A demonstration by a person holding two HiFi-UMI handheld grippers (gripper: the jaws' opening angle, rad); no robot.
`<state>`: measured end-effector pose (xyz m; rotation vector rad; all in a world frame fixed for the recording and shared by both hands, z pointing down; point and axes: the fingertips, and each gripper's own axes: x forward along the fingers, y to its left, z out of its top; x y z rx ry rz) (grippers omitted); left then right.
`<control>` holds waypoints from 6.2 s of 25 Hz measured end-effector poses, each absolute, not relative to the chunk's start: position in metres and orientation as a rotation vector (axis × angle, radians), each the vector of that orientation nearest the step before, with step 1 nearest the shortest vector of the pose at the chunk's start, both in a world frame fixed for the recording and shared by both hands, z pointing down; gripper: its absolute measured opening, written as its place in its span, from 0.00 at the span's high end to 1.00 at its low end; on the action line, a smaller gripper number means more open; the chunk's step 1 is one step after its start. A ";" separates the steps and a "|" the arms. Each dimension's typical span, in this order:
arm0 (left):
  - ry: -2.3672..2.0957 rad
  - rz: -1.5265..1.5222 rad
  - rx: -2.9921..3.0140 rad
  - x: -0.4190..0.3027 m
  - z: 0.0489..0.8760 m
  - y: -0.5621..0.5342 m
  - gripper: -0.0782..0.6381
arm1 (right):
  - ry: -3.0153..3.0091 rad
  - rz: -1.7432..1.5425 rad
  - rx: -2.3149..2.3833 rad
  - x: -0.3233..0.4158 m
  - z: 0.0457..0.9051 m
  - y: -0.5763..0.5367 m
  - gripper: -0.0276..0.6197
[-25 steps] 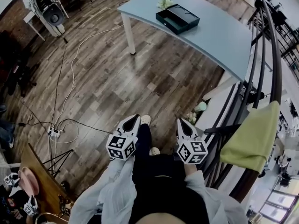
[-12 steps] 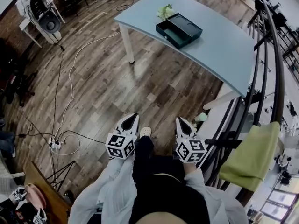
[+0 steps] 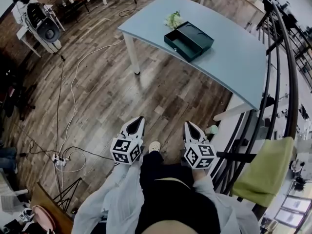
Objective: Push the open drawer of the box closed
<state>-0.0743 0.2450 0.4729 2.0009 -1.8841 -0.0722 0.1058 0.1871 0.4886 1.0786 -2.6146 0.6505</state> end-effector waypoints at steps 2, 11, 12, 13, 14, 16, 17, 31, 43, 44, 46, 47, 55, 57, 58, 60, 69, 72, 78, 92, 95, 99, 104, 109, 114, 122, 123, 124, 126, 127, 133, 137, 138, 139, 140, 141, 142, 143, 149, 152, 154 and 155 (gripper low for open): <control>-1.879 -0.071 2.008 -0.082 0.474 0.239 0.86 | -2.615 0.650 1.082 0.097 0.490 0.183 0.95; -1.849 -0.052 2.016 -0.113 0.487 0.233 0.86 | -2.603 0.671 1.096 0.065 0.502 0.179 0.95; -1.844 -0.053 2.016 -0.115 0.488 0.232 0.86 | -2.601 0.666 1.099 0.063 0.502 0.179 0.95; -1.837 -0.054 2.017 -0.116 0.489 0.230 0.86 | -2.598 0.664 1.102 0.061 0.502 0.180 0.95; -1.828 -0.054 2.019 -0.116 0.490 0.229 0.86 | -2.593 0.664 1.107 0.060 0.502 0.180 0.95; -1.808 -0.053 2.024 -0.115 0.492 0.227 0.86 | -2.579 0.669 1.117 0.060 0.503 0.179 0.95; -1.799 -0.052 2.026 -0.114 0.494 0.226 0.86 | -2.573 0.671 1.121 0.061 0.504 0.179 0.95; -1.796 -0.049 1.979 -0.121 0.508 0.196 0.86 | -2.555 0.696 1.065 0.049 0.516 0.143 0.95; -1.838 0.039 2.022 -0.140 0.498 0.111 0.86 | -2.579 0.694 1.037 0.023 0.508 0.048 0.95; -1.838 0.044 2.023 -0.142 0.498 0.104 0.86 | -2.580 0.692 1.034 0.021 0.508 0.041 0.95; -1.835 0.041 2.017 -0.145 0.498 0.091 0.86 | -2.578 0.692 1.032 0.019 0.506 0.028 0.95; -1.833 0.037 2.014 -0.146 0.498 0.083 0.86 | -2.576 0.694 1.031 0.017 0.506 0.022 0.95; -1.837 0.047 2.029 -0.156 0.491 0.027 0.86 | -2.589 0.701 1.032 0.006 0.500 -0.037 0.95; -1.843 0.051 2.027 -0.160 0.490 0.015 0.86 | -2.594 0.699 1.027 0.002 0.500 -0.051 0.95; -1.846 0.053 2.026 -0.162 0.490 0.009 0.86 | -2.596 0.698 1.024 0.001 0.500 -0.058 0.95; -1.852 0.052 2.025 -0.166 0.490 -0.004 0.86 | -2.602 0.696 1.021 -0.002 0.499 -0.072 0.95; -1.856 0.026 2.019 -0.166 0.495 -0.066 0.86 | -2.590 0.680 1.004 0.000 0.502 -0.133 0.95; -1.857 0.026 2.015 -0.162 0.503 -0.082 0.86 | -2.585 0.671 0.994 0.002 0.507 -0.150 0.95; -1.829 0.034 2.040 -0.153 0.511 -0.105 0.86 | -2.578 0.681 1.017 0.008 0.513 -0.169 0.95; -1.621 0.207 2.240 -0.134 0.523 -0.170 0.86 | -2.478 0.786 1.325 0.054 0.510 -0.186 0.95; -1.576 0.251 2.261 -0.134 0.527 -0.185 0.86 | -2.445 0.821 1.383 0.058 0.507 -0.186 0.95; -1.514 0.321 2.280 -0.135 0.537 -0.202 0.86 | -2.410 0.868 1.417 0.053 0.509 -0.186 0.95; -1.450 0.361 2.300 -0.127 0.550 -0.218 0.86 | -2.360 0.886 1.446 0.057 0.513 -0.181 0.95; -1.412 0.386 2.311 -0.120 0.560 -0.224 0.86 | -2.304 0.908 1.479 0.066 0.522 -0.175 0.95; -1.389 0.395 2.317 -0.113 0.563 -0.227 0.86 | -2.286 0.916 1.454 0.064 0.526 -0.171 0.95; -1.365 0.408 2.316 -0.116 0.566 -0.232 0.86 | -2.269 0.937 1.433 0.054 0.532 -0.166 0.95; -1.362 0.401 2.316 -0.116 0.565 -0.234 0.86 | -2.264 0.940 1.439 0.054 0.532 -0.166 0.95; -1.361 0.395 2.316 -0.115 0.565 -0.236 0.86 | -2.258 0.943 1.447 0.056 0.533 -0.166 0.95; -1.363 0.383 2.313 -0.114 0.564 -0.237 0.86 | -2.247 0.950 1.468 0.060 0.534 -0.165 0.95; -1.364 0.377 2.312 -0.113 0.563 -0.236 0.86 | -2.241 0.954 1.479 0.063 0.534 -0.164 0.95; -1.381 0.378 2.302 -0.113 0.561 -0.234 0.86 | -2.219 0.961 1.530 0.075 0.533 -0.162 0.95; -1.389 0.366 2.302 -0.110 0.556 -0.235 0.86 | -2.214 0.969 1.536 0.079 0.535 -0.162 0.95; -1.389 0.365 2.303 -0.110 0.556 -0.235 0.86 | -2.214 0.971 1.535 0.079 0.535 -0.162 0.95; -1.388 0.365 2.304 -0.110 0.555 -0.235 0.86 | -2.213 0.973 1.533 0.079 0.535 -0.162 0.95; -1.387 0.364 2.304 -0.110 0.555 -0.236 0.87 | -2.213 0.975 1.531 0.077 0.536 -0.162 0.95; -1.387 0.361 2.304 -0.111 0.555 -0.236 0.87 | -2.214 0.975 1.528 0.076 0.536 -0.163 0.95; -1.388 0.357 2.304 -0.111 0.555 -0.236 0.87 | -2.214 0.976 1.525 0.075 0.537 -0.163 0.95; -1.389 0.351 2.305 -0.111 0.555 -0.236 0.87 | -2.214 0.976 1.522 0.075 0.537 -0.163 0.95; -1.393 0.357 2.307 -0.111 0.554 -0.235 0.87 | -2.233 0.966 1.459 0.063 0.541 -0.161 0.95; -1.394 0.361 2.305 -0.111 0.553 -0.234 0.87 | -2.273 0.951 1.360 0.040 0.544 -0.158 0.95; -1.396 0.359 2.304 -0.110 0.553 -0.235 0.87 | -2.290 0.953 1.311 0.028 0.547 -0.156 0.95; -1.397 0.359 2.303 -0.110 0.552 -0.235 0.87 | -2.293 0.955 1.293 0.023 0.549 -0.156 0.95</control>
